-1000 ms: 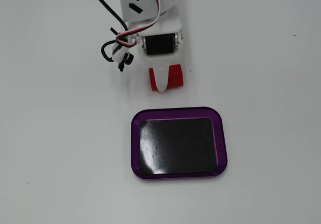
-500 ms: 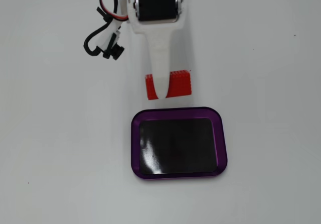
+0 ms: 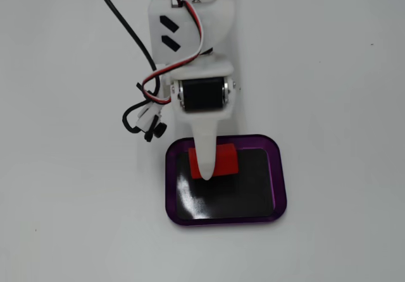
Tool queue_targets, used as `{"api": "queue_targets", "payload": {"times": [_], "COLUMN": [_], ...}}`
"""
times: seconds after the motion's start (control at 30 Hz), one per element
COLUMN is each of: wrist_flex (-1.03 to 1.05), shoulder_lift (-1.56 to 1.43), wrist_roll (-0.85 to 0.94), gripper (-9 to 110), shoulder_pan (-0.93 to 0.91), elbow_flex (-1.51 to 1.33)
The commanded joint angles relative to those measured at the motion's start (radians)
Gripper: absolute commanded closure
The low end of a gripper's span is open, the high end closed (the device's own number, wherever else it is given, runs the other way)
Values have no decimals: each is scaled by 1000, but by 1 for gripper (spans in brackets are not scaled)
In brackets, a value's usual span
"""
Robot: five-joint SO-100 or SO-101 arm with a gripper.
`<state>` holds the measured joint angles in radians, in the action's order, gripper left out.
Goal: Pick up the cube and place it in the box.
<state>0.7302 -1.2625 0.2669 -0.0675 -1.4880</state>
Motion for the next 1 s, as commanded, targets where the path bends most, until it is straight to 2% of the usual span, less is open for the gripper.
{"api": "queue_targets", "payload": {"times": [0.0,0.13,0.37,0.57,0.73,0.97], "wrist_flex": [-20,-5,114,298,557,726], "shoulder_lift": [-9,-12,-14,-17,-41,-328], "wrist_roll": [0,0,-5,-3,-6,-57], "gripper": [102,99,84,84,84,84], "shoulder_pan": [3,5,6,-2,3,8], "elbow_flex": [51,51,114,290,549,690]}}
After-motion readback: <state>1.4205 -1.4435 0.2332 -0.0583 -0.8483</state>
